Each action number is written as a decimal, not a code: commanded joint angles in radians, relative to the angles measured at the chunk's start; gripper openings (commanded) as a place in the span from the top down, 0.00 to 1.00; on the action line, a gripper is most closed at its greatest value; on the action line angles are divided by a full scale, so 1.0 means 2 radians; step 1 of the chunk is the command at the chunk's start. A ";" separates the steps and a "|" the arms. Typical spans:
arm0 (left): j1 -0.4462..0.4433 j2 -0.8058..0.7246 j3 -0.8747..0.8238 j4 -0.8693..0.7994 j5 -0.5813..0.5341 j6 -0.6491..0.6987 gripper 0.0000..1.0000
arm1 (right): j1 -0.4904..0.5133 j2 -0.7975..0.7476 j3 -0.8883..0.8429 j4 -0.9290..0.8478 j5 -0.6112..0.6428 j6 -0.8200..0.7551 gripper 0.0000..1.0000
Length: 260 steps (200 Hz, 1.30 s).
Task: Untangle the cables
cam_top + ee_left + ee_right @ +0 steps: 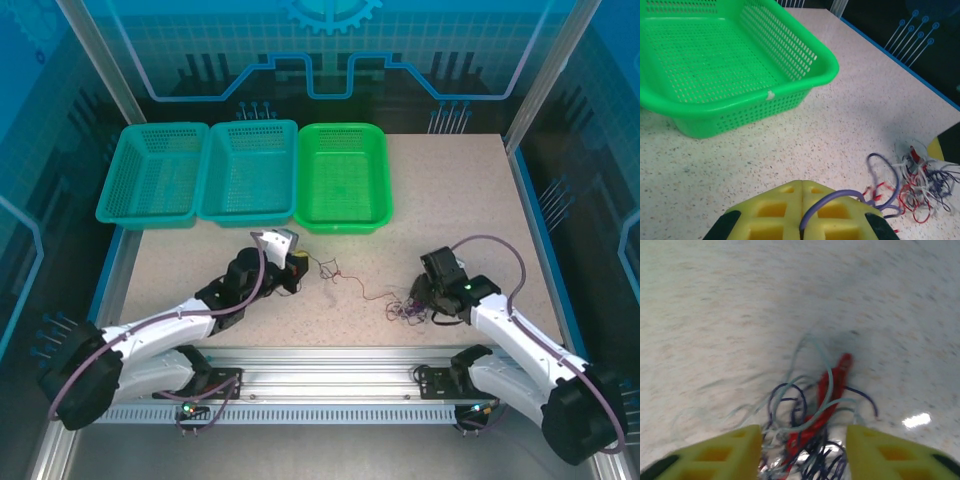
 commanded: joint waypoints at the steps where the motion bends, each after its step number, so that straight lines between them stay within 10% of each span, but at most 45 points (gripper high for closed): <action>1: -0.001 0.004 0.029 -0.001 0.021 -0.003 1.00 | 0.059 0.002 0.069 0.033 -0.001 -0.094 0.34; 47: -0.001 -0.010 0.039 -0.030 0.017 0.021 1.00 | 0.216 0.097 0.123 0.177 -0.070 -0.307 0.25; 99: -0.001 -0.040 0.033 -0.059 0.009 0.023 1.00 | 0.228 0.245 0.155 0.213 -0.016 -0.343 0.27; 141: 0.001 -0.093 0.022 -0.085 -0.051 0.016 1.00 | 0.189 0.272 0.133 0.213 0.053 -0.254 1.00; 176: 0.033 -0.157 0.029 -0.204 -0.149 -0.022 1.00 | 0.069 0.166 0.017 0.208 0.061 -0.097 1.00; 233: 0.061 -0.176 0.020 -0.206 -0.087 -0.014 1.00 | -0.044 -0.006 -0.070 0.187 0.017 -0.090 1.00; 260: 0.060 -0.140 0.022 -0.144 0.021 0.007 1.00 | 0.004 0.008 -0.022 0.174 -0.068 -0.174 0.60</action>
